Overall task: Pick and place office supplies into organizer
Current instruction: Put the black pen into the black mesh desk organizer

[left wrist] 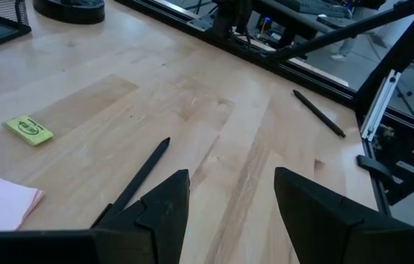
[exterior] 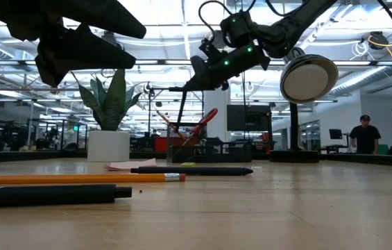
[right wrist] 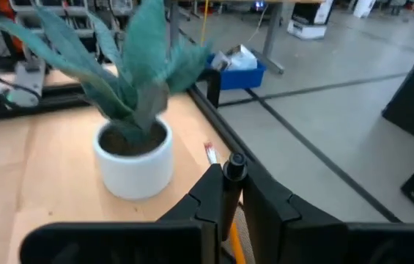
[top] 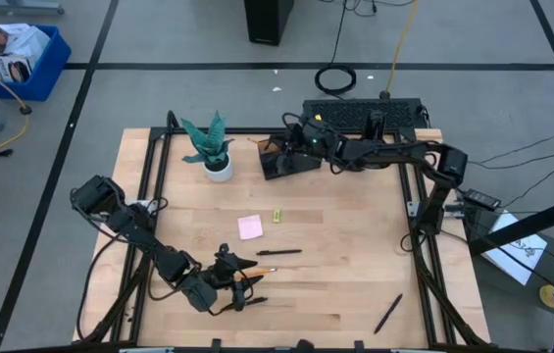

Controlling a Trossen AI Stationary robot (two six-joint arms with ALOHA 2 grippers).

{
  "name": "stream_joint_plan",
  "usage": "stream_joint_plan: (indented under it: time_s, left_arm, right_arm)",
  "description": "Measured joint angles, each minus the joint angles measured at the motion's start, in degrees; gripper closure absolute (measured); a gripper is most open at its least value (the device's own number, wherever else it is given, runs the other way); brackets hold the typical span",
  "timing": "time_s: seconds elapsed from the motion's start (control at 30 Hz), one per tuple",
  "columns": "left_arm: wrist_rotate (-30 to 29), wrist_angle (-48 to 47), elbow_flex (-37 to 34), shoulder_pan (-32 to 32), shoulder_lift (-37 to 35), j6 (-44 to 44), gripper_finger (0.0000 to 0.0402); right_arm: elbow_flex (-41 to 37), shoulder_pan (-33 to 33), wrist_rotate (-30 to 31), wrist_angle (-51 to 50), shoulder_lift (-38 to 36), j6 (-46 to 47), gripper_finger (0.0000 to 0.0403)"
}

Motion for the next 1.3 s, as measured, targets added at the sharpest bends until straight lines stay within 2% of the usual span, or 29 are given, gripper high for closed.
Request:
stream_joint_plan:
  time_s: [0.4,0.57,0.73,0.97,1.2,1.3]
  left_arm:
    - [0.02,-0.02,0.00,0.00,0.00,0.14,0.0197]
    - [0.02,0.00,0.00,0.00,0.00,0.14,0.0197]
    - [0.15,-0.02,0.00,0.02,0.00,0.20,0.0197]
    - [2.69,-0.17,0.00,0.93,0.00,1.13,0.0197]
    - [5.03,-0.07,0.00,0.92,0.00,0.65,0.0197]
    - [6.46,0.55,0.02,0.92,0.00,1.18,0.0197]
  right_arm:
    - [-0.04,-0.31,-1.48,-0.06,1.06,1.72,0.0313]
    - [-0.04,-0.31,-1.44,-0.03,1.06,1.86,0.0303]
    - [-0.07,1.12,-1.65,-1.15,0.21,-2.50,0.0303]
    - [-0.07,11.81,-2.75,-12.29,-5.24,-9.20,0.0310]
    - [-1.06,23.84,-2.60,-23.75,-10.57,-6.89,0.0313]
    - [-4.75,28.48,-1.17,-23.99,-13.17,-4.05,0.0312]
